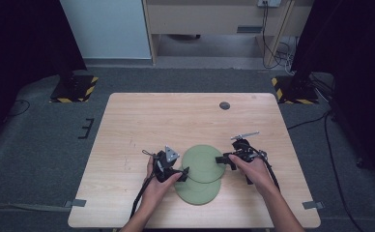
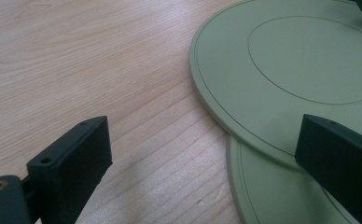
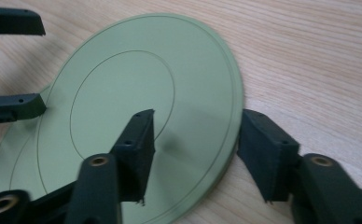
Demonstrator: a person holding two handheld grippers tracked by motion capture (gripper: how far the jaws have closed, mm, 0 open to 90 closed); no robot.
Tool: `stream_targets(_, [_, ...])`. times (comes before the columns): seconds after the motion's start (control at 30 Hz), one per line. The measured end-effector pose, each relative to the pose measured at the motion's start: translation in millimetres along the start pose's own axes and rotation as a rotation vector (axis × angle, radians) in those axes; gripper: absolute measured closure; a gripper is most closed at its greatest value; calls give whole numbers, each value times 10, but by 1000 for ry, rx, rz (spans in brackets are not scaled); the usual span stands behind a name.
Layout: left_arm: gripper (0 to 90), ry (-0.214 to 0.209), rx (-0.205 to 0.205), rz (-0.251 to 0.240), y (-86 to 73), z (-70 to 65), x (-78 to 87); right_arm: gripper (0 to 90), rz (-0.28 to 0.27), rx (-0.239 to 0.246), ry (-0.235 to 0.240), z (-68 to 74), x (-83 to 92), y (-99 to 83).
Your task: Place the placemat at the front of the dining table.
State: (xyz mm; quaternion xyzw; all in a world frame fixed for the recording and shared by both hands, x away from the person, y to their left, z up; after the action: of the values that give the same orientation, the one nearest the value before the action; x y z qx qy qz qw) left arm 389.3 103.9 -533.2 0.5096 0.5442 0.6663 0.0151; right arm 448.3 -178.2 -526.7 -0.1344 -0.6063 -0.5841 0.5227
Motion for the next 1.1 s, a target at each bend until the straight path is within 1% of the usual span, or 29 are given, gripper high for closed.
stream_targets(0.07, [29, 2, 0, 0, 0, -3, 1, 387, 3, 17, -11, 31, -11, 18])
stream_targets(0.13, [29, 5, -1, -1, -1, -6, 1, 357, 2, 35, -31, 65, -40, 53])
stream_targets(0.17, [29, 7, -1, -1, -2, -7, 1, 340, -4, 39, -41, 78, -56, 67])
stream_targets(0.2, [29, 7, -2, -3, -2, -9, 1, 316, -27, 45, -54, 105, -95, 87])
stream_targets(0.27, [29, 7, -1, -4, -5, -9, 2, 309, -35, 47, -62, 109, -104, 91])
stream_targets(0.3, [29, 7, 0, -6, -8, -9, 2, 308, -51, 56, -79, 120, -124, 97])
stream_targets(0.37, [30, 8, 1, -14, -18, -9, 2, 309, -62, 56, -80, 140, -145, 103])
stream_targets(0.4, [30, 9, 4, -16, -22, -11, 3, 322, -62, 56, -69, 150, -151, 104])
stream_targets(0.43, [30, 10, 7, -17, -24, -12, 3, 349, -63, 62, -81, 164, -152, 105])
stream_targets(0.47, [30, 10, 9, -20, -28, -13, 3, 426, -65, 61, -98, 147, -142, 106])
stream_targets(0.5, [30, 10, 10, -21, -29, -12, 3, 426, -65, 61, -98, 147, -142, 106])
stream_targets(0.57, [30, 13, 8, -21, -29, -16, 4, 501, -59, 30, -87, 95, -125, 103])
stream_targets(0.63, [29, 15, 6, -21, -29, -18, 3, 538, -53, 17, -79, 62, -113, 98])
stream_targets(0.67, [29, 15, 6, -21, -28, -17, 2, 564, -54, 17, -87, 62, -107, 97])
stream_targets(0.73, [26, 14, 8, -21, -29, -15, 1, 627, -71, 32, -110, 69, -82, 105])
stream_targets(0.83, [23, 18, 6, -20, -28, -17, 1, 694, -96, 42, -131, 70, -38, 111])
stream_targets(0.93, [20, 20, 7, -20, -28, -18, 0, 749, -118, 55, -142, 77, 7, 117])
stream_targets(1.07, [20, 21, 6, -21, -29, -19, 1, 798, -141, 68, -147, 88, 64, 128])
stream_targets(1.1, [19, 21, 7, -21, -29, -19, 2, 819, -150, 85, -153, 104, 93, 129])
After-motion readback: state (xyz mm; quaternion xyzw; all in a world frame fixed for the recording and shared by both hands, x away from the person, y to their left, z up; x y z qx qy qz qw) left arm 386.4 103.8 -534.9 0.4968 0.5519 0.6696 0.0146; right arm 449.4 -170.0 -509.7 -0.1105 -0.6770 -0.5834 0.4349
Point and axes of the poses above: each handheld gripper's, and its own axes: x roughly backward along the jaws, y roughly out of its top, z roughly to its left, the point moved 1 cm from there along -x, roughly forward along the jaws, and after that the axes turned 12 degrees about -y, right-handed, at the moved point
